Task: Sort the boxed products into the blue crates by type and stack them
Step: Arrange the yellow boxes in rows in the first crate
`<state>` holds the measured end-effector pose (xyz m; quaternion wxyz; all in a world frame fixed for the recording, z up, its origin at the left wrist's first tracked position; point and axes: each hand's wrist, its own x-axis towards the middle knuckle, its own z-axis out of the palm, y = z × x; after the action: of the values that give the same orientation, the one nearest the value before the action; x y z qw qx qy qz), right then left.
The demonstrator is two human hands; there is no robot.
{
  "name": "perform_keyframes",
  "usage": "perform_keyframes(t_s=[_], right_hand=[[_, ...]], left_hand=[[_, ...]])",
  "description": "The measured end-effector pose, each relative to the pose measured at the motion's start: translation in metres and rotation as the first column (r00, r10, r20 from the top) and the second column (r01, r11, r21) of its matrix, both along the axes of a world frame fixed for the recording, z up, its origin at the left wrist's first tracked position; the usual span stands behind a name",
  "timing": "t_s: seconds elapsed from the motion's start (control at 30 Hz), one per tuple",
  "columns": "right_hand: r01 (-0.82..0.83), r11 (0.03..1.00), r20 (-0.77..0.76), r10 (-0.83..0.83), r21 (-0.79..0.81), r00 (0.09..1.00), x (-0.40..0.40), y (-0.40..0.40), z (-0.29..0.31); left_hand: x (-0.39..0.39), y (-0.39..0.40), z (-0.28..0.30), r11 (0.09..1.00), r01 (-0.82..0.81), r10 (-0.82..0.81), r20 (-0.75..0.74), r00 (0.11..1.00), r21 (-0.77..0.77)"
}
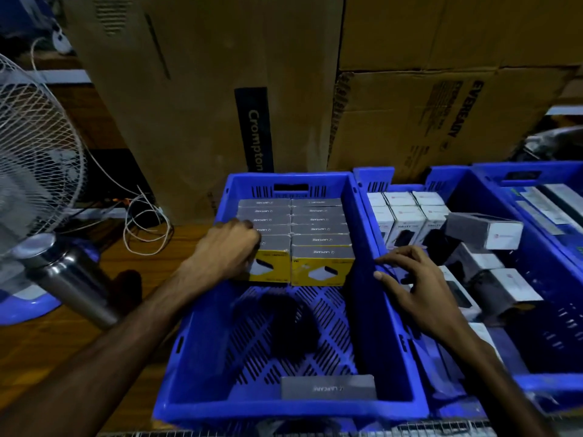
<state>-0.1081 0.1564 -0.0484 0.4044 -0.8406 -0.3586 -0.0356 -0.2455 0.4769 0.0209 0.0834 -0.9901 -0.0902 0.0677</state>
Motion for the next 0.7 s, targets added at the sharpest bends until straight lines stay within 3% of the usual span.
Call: perform_keyframes(t_s=[0.4,0.7], right_hand=[[0.011,1.000,-0.022,-0.011,0.016,1.000,-0.002,0.001,-0.001],[0.017,1.000,-0.024,-0.016,0.016,1.000,-0.003,0.002,0.000]], left_hand=[[0.008,-0.013,0.008,0.992,-0.036,0.042,-0.045,0.998,0.117],[0.013,0.004,-0.020,0.997,-0.006,0.004,0.020,1.000,0.080]])
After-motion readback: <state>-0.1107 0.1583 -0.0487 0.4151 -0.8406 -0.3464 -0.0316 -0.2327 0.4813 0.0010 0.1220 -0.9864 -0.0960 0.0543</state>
